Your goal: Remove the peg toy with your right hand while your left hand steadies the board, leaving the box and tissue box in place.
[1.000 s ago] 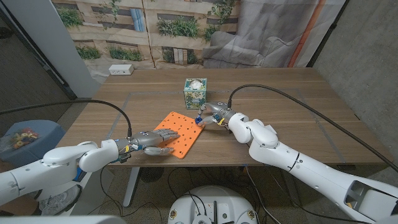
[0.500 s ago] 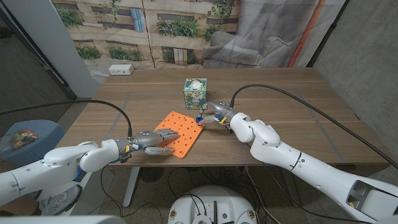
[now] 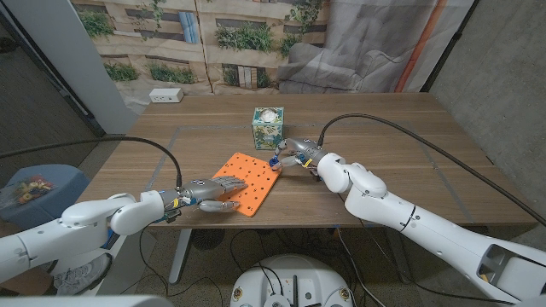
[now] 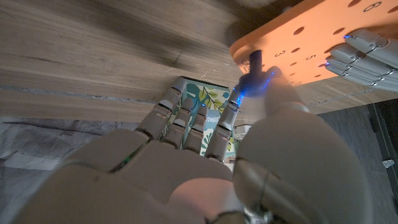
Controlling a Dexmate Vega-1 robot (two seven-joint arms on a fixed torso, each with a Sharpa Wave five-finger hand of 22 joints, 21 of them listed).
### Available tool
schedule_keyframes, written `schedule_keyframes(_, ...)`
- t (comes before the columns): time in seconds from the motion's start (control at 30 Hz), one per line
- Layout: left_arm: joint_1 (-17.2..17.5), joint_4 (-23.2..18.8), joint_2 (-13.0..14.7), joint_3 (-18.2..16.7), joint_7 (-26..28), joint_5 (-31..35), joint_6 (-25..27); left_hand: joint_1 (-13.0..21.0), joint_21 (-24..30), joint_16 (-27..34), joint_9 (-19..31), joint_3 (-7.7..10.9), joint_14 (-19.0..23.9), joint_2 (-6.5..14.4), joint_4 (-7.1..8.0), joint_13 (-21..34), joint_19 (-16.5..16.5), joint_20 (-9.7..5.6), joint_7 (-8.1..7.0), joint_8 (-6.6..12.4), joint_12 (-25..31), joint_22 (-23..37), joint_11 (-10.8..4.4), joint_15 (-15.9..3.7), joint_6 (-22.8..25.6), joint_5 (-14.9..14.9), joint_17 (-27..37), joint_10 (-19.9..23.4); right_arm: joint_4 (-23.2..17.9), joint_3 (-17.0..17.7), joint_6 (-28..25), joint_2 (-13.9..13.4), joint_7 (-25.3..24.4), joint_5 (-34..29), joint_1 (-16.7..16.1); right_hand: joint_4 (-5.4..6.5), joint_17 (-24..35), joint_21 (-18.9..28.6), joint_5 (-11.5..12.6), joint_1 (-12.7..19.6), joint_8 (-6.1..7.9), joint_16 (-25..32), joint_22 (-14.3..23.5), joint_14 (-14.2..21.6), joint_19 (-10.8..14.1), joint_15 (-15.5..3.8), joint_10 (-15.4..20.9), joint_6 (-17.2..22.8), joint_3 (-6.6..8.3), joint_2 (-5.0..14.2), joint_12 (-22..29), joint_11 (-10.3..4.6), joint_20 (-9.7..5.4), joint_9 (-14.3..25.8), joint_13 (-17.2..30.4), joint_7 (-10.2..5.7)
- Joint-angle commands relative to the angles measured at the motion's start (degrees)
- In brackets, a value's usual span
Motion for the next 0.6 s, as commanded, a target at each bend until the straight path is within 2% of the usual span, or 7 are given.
schedule_keyframes(0.03,-0.4,0.3,-0.3,0.1,-3.4,0.1,0.1,0.8,0.4,0.2,0.3,0.36,1.7,5.0,-0.25,0.1,2.9,-5.36,0.13,0.25,0.4,0.3,-0.22,-1.86,0.6,-0.3,0.1,1.4,-0.2,-0.1,0.5,-0.7,-0.6,2.3,0.8,0.00,0.3,-0.1,0.5,0.7,1.49,0.2,0.2,0.1,0.4,-1.76,0.3,3.2,-0.27,0.81,-0.1,0.24,-0.04,1.2,0.0,-2.72)
schedule_keyframes(0.6,-0.5,0.9,-0.4,0.3,-3.3,0.1,-0.3,0.8,0.3,0.2,0.3,0.59,1.7,5.0,-0.38,0.1,3.0,-5.28,0.14,0.29,0.4,0.3,-0.25,-1.89,0.8,-0.4,0.1,1.5,-0.7,-0.7,-0.2,-1.0,-0.5,3.4,1.7,0.00,0.4,-0.3,0.6,0.9,1.65,0.1,0.2,-0.3,0.1,-1.48,0.2,3.2,-0.62,0.84,-0.3,0.62,0.07,1.3,0.0,-2.71)
